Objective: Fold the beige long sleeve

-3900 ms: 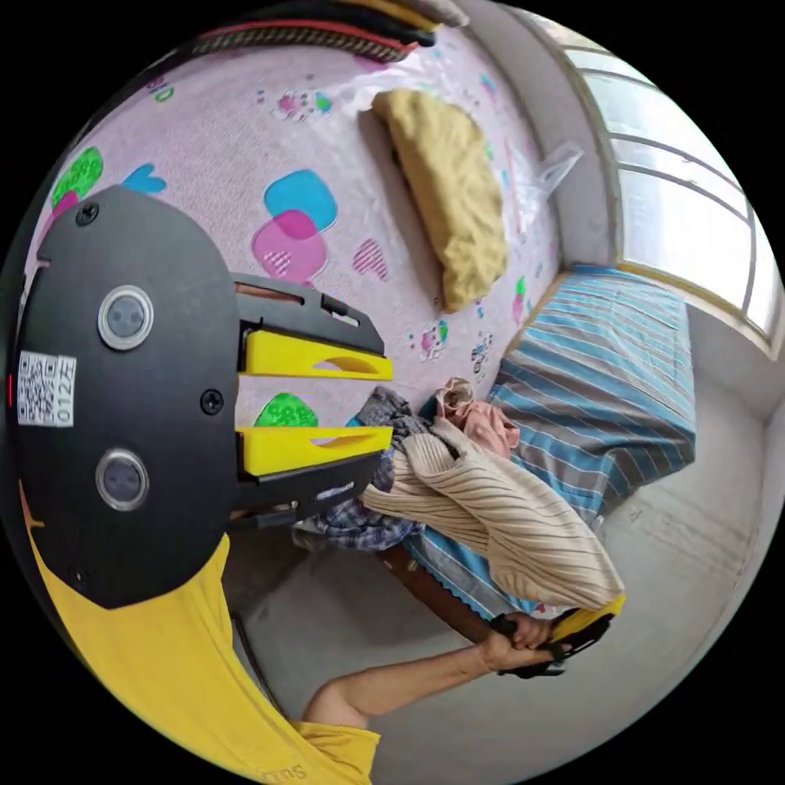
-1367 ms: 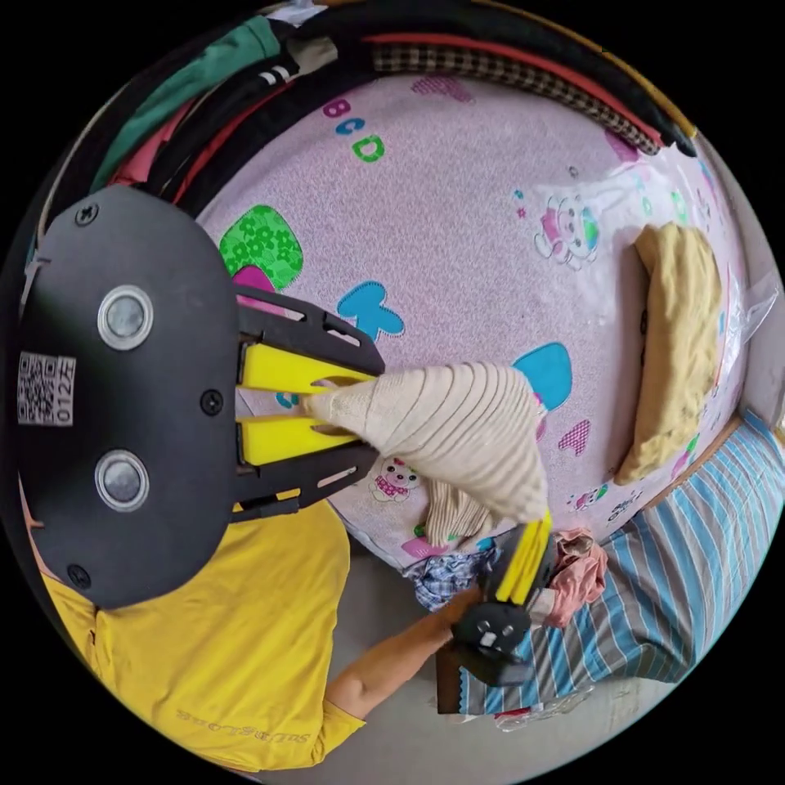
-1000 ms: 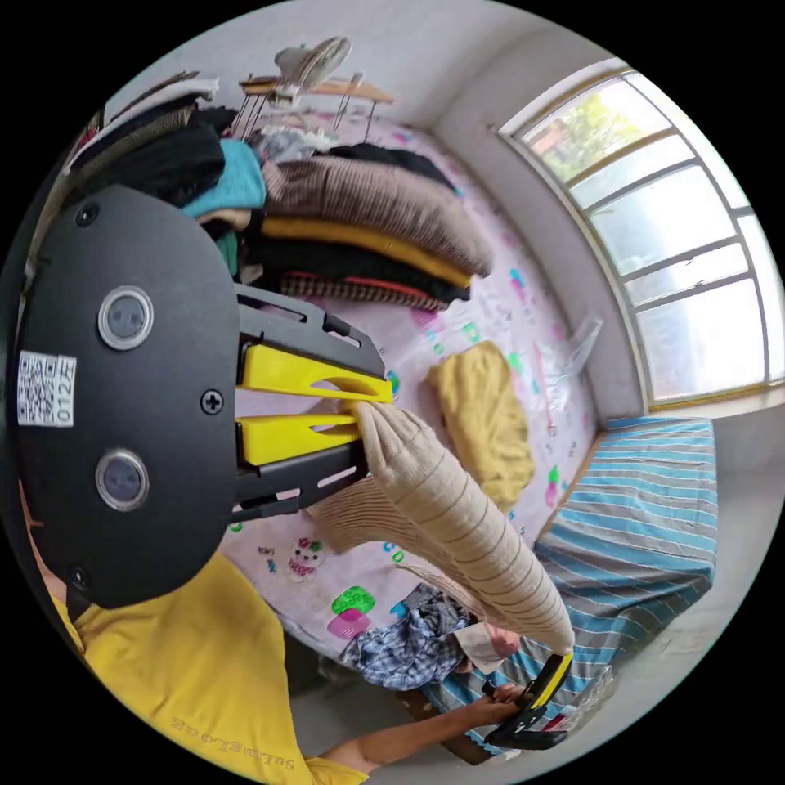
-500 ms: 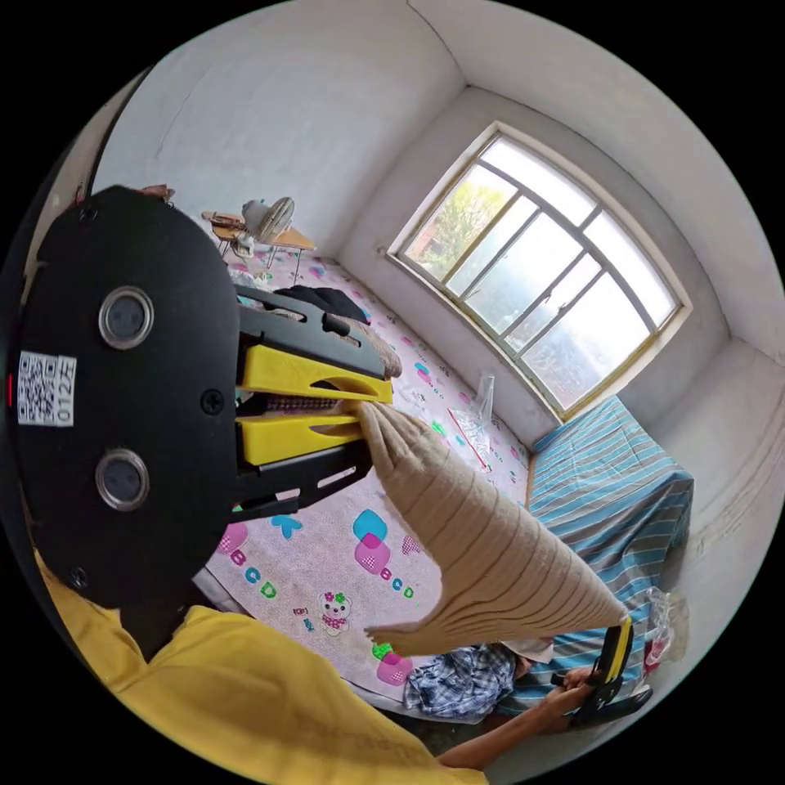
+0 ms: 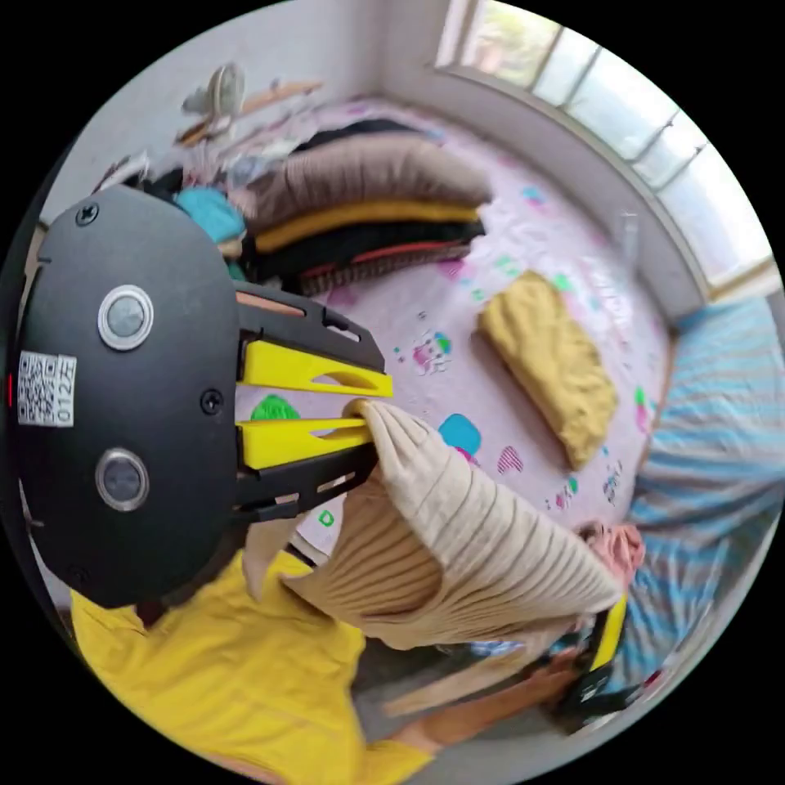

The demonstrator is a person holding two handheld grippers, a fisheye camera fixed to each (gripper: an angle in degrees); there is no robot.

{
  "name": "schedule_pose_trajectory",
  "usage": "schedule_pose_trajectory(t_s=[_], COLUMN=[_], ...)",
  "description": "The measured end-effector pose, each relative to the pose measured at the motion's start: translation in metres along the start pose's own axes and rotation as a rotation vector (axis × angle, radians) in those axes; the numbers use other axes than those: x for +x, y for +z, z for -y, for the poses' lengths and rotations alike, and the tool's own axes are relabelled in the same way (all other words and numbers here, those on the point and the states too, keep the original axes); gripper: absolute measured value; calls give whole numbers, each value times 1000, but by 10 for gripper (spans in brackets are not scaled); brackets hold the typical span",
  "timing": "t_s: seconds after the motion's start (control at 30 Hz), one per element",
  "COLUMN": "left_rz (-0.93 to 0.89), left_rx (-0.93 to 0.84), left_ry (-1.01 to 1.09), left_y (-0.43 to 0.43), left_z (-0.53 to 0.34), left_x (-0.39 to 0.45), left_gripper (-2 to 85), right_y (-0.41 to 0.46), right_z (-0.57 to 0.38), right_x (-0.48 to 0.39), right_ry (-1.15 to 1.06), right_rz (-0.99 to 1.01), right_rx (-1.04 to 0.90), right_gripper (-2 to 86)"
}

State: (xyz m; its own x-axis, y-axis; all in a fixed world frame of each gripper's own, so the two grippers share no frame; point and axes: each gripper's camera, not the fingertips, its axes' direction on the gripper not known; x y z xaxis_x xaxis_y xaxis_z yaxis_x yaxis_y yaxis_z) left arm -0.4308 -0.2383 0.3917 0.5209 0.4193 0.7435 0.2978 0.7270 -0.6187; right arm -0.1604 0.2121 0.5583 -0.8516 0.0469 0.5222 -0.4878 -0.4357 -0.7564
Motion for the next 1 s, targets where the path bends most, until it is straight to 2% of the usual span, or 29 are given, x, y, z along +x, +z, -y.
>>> schedule_pose_trajectory(t_s=[0.07,0.13,0.17,0.3,0.4,0.57,0.63,0.73,0.8,0.87,1.0], left_rz=[-228,-334,-400,-411,-526,-572,-623,-553,-526,-503,-544], left_rx=[-214,-280,-252,-209,-151,-109,-73,-22,-78,-220,-180], left_ry=[-309,-554,-625,-615,-486,-365,-309,-220,-190,-170,-270], left_y=[155,235,265,302,309,312,315,312,324,347,347], left_z=[30,-2,-28,-96,-147,-208,-213,-214,-216,-226,-261], left_x=[-86,-114,-115,-93,-40,47,64,78,81,84,68], left_gripper=[16,16,16,16,15,12,10,6,5,5,5], right_y=[141,207,228,256,274,302,317,332,346,373,393], right_z=[-17,-50,-73,-133,-175,-204,-209,-212,-215,-225,-231], right_x=[39,50,53,42,22,-33,-55,-84,-96,-102,-93], right_ry=[184,256,309,296,284,234,181,29,-61,-154,-216], right_rz=[75,-18,-26,154,291,508,513,521,531,470,444], right_rx=[-307,-462,-487,-522,-566,-564,-601,-579,-604,-731,-866], right_gripper=[27,24,22,23,33,59,57,37,28,24,25])
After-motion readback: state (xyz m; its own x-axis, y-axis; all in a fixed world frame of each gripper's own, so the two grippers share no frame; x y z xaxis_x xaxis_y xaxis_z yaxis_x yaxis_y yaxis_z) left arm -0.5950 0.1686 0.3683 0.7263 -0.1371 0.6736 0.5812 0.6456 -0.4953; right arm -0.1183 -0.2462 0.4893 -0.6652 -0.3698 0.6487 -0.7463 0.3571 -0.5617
